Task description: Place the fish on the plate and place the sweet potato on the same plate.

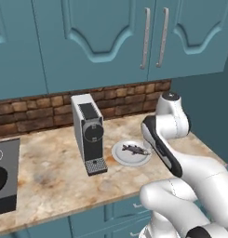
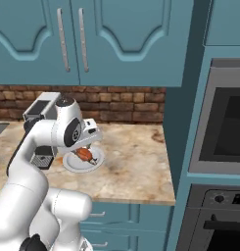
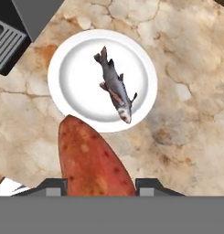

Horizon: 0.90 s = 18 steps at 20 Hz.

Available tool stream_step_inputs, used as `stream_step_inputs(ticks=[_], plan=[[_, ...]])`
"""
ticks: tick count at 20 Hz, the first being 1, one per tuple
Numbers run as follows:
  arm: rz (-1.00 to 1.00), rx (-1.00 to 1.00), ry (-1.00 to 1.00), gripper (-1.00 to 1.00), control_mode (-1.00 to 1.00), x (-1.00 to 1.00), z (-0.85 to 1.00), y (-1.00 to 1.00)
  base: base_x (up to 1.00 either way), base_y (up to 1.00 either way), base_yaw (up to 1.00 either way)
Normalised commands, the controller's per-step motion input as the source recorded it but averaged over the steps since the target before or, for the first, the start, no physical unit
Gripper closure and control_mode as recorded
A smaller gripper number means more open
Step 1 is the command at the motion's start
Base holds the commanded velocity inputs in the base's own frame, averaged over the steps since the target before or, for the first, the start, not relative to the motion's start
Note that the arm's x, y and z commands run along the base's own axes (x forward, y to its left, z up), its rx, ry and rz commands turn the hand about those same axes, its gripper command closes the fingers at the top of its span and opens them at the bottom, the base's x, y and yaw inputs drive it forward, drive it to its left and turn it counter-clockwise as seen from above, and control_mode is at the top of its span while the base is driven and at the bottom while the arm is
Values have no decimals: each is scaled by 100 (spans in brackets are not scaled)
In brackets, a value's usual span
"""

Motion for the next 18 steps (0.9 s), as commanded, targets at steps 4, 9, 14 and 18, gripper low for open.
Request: stream_step_inputs(ticks=[4, 9, 14, 18], plan=[[0, 0, 0, 100, 100, 0, 0, 0, 48, 20, 0], [0, 0, 0, 100, 100, 0, 0, 0, 6, 78, 0], [0, 2, 0, 100, -100, 15, 0, 72, 3, 20, 0], [0, 11, -2, 100, -100, 25, 0, 58, 0, 0, 0]])
